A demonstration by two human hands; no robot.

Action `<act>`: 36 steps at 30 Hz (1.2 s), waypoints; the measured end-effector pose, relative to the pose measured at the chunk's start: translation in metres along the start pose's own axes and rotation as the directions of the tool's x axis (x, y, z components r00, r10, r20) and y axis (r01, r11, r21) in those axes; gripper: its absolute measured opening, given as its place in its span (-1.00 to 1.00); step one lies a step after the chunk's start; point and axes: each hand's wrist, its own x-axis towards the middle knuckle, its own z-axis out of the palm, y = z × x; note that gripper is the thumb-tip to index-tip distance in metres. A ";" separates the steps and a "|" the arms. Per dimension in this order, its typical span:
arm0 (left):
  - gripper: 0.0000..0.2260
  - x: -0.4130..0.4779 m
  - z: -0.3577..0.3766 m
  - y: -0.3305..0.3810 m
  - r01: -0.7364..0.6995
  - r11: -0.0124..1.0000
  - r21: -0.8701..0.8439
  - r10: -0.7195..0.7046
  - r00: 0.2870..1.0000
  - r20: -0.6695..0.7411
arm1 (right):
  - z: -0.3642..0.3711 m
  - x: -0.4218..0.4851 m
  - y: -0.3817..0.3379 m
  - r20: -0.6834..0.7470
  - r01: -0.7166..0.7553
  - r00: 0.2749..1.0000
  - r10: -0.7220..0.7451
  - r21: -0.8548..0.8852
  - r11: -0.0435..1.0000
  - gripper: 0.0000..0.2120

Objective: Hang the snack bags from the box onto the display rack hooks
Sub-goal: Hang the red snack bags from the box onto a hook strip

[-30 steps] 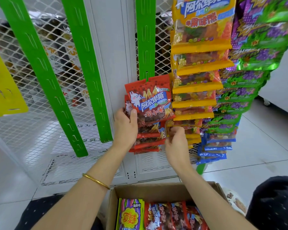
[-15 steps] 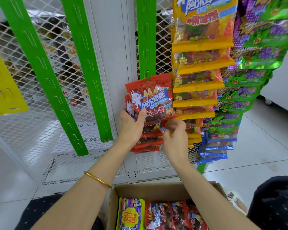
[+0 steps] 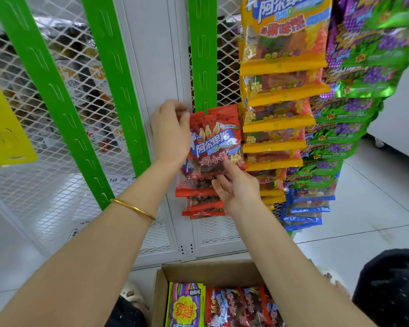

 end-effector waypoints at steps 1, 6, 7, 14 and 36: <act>-0.84 0.003 -0.001 0.003 0.000 1.000 -0.022 0.000 1.000 0.013 | 0.002 -0.001 0.000 -0.004 -0.017 1.000 0.017 0.002 1.000 -0.62; -0.82 0.014 -0.007 0.012 -0.037 0.998 -0.051 0.039 0.998 0.041 | 0.006 -0.002 0.002 0.073 -0.077 0.995 0.073 0.048 0.996 -0.68; -0.81 0.018 -0.007 0.013 -0.045 0.998 -0.034 0.047 0.998 0.051 | 0.005 -0.003 0.002 0.088 -0.094 0.992 0.088 0.060 0.994 -0.74; -0.86 0.022 -0.010 0.021 -0.056 0.998 0.043 0.050 0.990 0.130 | 0.006 -0.005 0.003 0.149 -0.154 0.980 0.131 0.152 0.976 -0.90; -0.89 0.025 -0.004 0.021 -0.013 0.998 -0.060 0.022 0.986 0.163 | 0.004 0.008 0.005 0.112 -0.229 0.971 0.210 0.188 0.955 -0.65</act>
